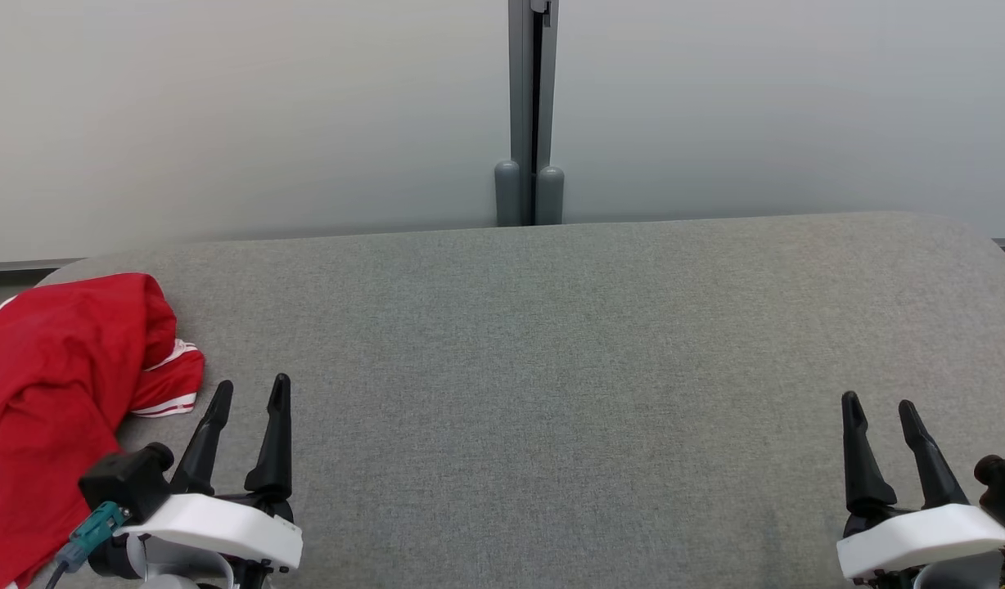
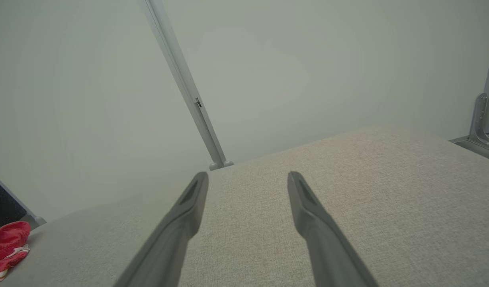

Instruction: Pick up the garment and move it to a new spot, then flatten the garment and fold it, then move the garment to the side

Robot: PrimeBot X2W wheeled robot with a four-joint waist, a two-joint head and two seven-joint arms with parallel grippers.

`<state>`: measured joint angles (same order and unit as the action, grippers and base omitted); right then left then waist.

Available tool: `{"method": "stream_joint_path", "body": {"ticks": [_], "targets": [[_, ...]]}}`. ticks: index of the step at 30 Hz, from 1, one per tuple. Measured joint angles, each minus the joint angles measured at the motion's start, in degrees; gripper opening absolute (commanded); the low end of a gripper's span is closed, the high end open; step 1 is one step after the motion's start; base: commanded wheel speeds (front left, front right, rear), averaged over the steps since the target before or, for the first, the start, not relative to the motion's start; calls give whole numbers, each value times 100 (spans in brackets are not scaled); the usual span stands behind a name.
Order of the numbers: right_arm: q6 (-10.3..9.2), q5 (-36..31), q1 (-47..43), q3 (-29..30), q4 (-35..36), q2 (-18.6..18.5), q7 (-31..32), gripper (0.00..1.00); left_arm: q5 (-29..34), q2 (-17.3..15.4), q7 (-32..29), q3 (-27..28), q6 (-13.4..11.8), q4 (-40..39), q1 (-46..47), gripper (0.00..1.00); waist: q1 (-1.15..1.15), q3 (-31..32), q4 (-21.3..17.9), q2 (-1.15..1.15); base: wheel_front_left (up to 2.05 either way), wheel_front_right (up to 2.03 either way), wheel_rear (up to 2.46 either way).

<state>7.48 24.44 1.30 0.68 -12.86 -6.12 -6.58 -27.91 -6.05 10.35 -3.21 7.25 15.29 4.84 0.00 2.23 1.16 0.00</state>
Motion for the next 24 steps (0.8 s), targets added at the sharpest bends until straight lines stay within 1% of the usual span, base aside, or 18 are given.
{"method": "stream_joint_path", "body": {"ticks": [24], "targets": [[1,-1042,-22,-86,-83,8,-202,100,1036,-2,287,-75,18,250,-1,100,0,31,78,0,0,0,0]]}}
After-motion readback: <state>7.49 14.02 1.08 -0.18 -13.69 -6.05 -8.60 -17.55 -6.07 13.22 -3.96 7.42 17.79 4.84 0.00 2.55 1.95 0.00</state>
